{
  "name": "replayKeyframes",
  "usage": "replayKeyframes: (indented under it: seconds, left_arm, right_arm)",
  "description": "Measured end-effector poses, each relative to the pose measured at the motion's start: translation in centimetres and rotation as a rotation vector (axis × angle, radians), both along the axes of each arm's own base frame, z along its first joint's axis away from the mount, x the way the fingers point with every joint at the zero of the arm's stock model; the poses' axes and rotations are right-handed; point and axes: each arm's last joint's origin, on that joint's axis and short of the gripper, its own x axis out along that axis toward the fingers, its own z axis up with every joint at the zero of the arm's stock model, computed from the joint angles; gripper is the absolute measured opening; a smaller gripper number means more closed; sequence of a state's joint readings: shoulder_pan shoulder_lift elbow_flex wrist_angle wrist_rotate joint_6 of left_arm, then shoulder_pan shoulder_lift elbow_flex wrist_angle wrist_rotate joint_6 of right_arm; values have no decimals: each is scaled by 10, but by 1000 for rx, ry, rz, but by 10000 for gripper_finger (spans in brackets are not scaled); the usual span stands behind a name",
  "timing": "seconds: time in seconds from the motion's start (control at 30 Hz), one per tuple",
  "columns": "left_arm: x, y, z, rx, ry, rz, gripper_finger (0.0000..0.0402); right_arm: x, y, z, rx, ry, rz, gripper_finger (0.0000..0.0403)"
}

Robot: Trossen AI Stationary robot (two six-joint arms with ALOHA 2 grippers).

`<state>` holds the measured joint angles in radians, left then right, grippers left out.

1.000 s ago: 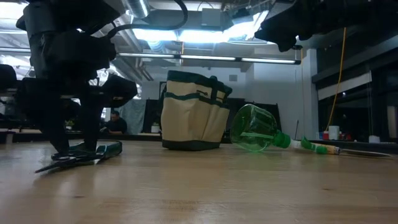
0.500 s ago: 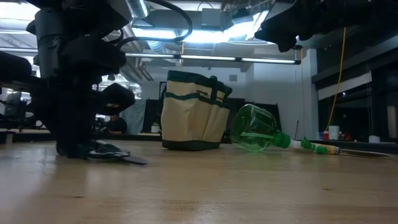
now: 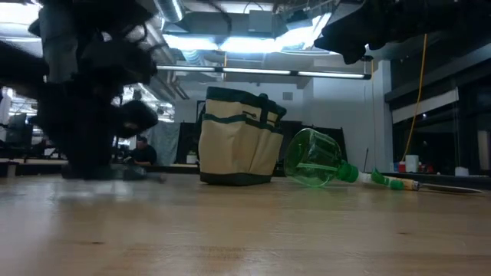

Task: Pick & Place Garden tools in Gardening bag
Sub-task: Put the green shear scissor into the light brown gardening bag

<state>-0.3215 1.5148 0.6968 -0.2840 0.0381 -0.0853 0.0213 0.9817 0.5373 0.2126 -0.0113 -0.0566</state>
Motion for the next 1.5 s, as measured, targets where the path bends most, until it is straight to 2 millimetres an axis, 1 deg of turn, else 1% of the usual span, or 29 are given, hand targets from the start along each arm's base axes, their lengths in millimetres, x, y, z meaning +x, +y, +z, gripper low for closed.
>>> replayKeyframes:
  seconds: [0.2,0.37,0.5,0.6,0.73,0.87,1.0,1.2,1.33,1.43,1.5]
  left_arm:
    - [-10,2,24,33,-111,50,23]
    - [-21,9,41,98,-228,128,23]
    - [-25,13,60,142,-352,155,23]
    - [-29,16,76,179,-457,171,23]
    - [-34,21,98,211,-611,233,23]
    - [-32,21,115,205,-760,255,23]
    - [-27,19,122,217,-848,245,23]
    - [-19,18,129,237,-955,257,23]
    - [-13,19,134,215,-1029,308,24]
    - [-4,22,133,191,-1071,362,24]
    - [3,23,130,168,-1092,394,24]
  right_arm:
    - [0,0,0,0,1,0,199]
    - [-1,0,-2,14,22,-4,199]
    - [-3,-4,2,-9,-2,-16,199]
    - [-9,-9,7,-59,-18,-31,199]
    - [-17,-14,11,-89,-16,-52,199]
    - [-21,-14,12,-100,-17,-48,199]
    - [-21,-9,12,-99,-15,-23,199]
    - [-21,7,8,-84,3,60,199]
    - [-24,18,-8,-80,-14,104,199]
    - [-27,19,-20,-72,-80,81,199]
    - [-29,19,-26,-56,-81,53,199]
